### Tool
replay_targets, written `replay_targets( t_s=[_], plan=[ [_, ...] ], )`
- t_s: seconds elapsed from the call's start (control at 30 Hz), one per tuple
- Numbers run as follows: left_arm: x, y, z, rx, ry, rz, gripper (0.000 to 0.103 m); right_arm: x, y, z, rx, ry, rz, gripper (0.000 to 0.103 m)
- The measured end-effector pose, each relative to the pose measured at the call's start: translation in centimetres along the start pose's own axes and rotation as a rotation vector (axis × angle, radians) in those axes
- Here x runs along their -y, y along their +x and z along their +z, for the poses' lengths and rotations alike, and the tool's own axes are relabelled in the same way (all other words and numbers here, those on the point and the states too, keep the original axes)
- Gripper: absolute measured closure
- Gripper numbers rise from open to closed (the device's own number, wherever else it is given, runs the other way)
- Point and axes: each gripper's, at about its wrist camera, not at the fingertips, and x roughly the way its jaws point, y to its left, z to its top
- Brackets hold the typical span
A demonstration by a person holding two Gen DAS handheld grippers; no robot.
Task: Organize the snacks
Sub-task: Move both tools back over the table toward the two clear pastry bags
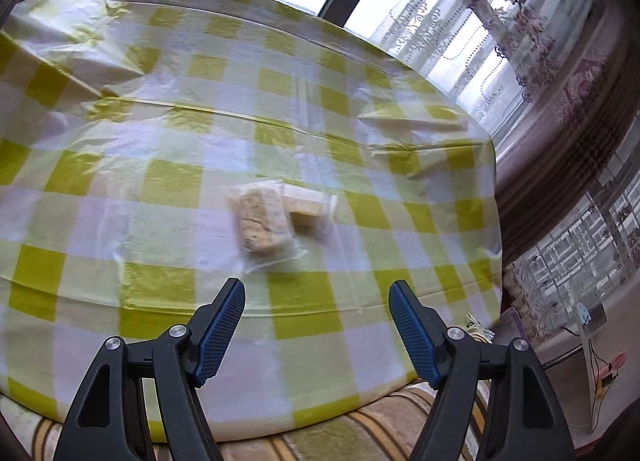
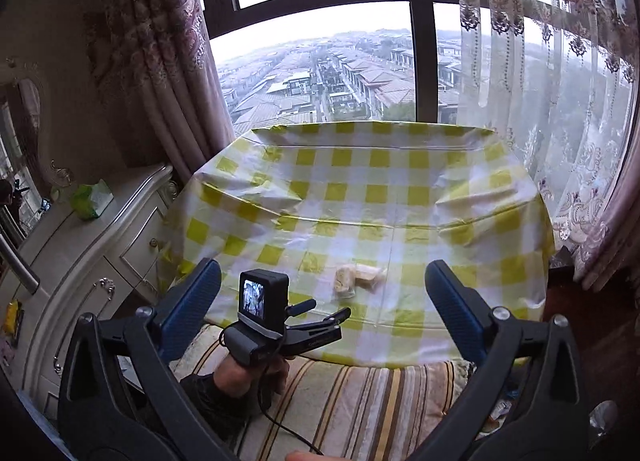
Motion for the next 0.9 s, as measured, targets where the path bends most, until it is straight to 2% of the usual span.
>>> replay_targets(
  t_s=[0.23, 0.43, 0.63, 0.77, 0.9],
  plan=[
    [-1.7, -0.5, 0.4, 0.017, -0.021, 0.014, 0.028, -2.0, 1.6, 0.5, -0.024, -0.072, 0.028, 0.001],
    [-2.7, -0.5, 0.6, 0.022, -0.045, 0.006, 0.028, -2.0, 3.0, 0.8, -0.038, -0.061, -0.006, 0.001],
    [-3.7, -0.6, 0.9, 0.026, -0.068, 0.005, 0.028, -4.6, 5.2, 0.5, -0.063, -0.131, 0.037, 0.001],
    [-5.1, -1.0, 1.4, 0.043, -0.097, 0.029, 0.028, -3.1, 7.7, -0.8, -0.064, -0.104, -0.014, 0.001],
    [-7.0, -1.4, 2.0, 0.061, -0.131, 0.06, 0.028, -0.2, 10.2, -2.9, -0.109, -0.045, -0.021, 0.001]
  ],
)
